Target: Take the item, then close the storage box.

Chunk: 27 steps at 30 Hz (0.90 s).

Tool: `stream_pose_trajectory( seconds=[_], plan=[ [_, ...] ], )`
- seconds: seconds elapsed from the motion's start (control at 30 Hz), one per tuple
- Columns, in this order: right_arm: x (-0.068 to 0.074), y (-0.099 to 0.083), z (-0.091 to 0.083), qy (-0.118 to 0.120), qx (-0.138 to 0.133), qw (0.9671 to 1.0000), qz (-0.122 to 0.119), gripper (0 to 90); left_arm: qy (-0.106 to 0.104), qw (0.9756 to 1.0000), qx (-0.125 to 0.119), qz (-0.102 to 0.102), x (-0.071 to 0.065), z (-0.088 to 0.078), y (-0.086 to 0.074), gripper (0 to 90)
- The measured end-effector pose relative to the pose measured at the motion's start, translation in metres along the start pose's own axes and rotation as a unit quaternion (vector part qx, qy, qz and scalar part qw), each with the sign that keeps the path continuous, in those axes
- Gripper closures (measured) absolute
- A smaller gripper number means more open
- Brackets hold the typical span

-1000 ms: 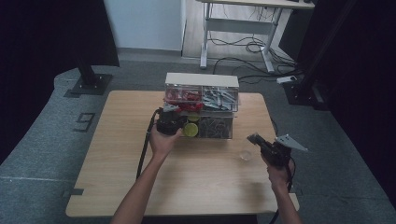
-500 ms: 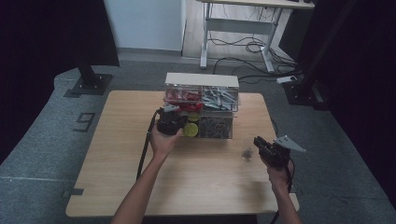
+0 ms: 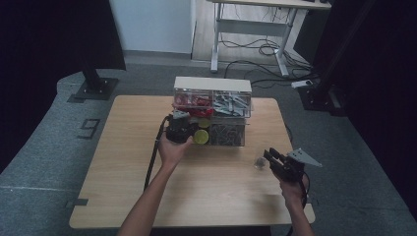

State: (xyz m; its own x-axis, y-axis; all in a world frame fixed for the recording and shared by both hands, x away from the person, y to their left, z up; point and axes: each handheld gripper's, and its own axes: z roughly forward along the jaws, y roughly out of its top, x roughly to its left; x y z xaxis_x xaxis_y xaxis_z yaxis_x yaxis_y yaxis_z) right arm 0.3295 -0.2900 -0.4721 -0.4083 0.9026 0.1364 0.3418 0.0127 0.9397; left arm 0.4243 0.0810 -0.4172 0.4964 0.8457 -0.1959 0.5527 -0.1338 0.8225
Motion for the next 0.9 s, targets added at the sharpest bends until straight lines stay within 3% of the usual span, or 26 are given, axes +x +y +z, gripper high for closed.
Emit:
stream_pose_trajectory(
  seconds=[0.43,0.9],
  plan=[
    [0.008,-0.015,-0.002,0.014,0.014,0.9998,-0.002,59.3,-0.004,1.0,0.002,-0.007,0.002,0.0,-0.006,90.0],
    [0.012,-0.024,-0.007,0.022,0.023,0.9995,0.001,58.5,-0.006,0.9999,0.005,-0.01,0.004,-0.001,-0.017,90.0]
  ],
)
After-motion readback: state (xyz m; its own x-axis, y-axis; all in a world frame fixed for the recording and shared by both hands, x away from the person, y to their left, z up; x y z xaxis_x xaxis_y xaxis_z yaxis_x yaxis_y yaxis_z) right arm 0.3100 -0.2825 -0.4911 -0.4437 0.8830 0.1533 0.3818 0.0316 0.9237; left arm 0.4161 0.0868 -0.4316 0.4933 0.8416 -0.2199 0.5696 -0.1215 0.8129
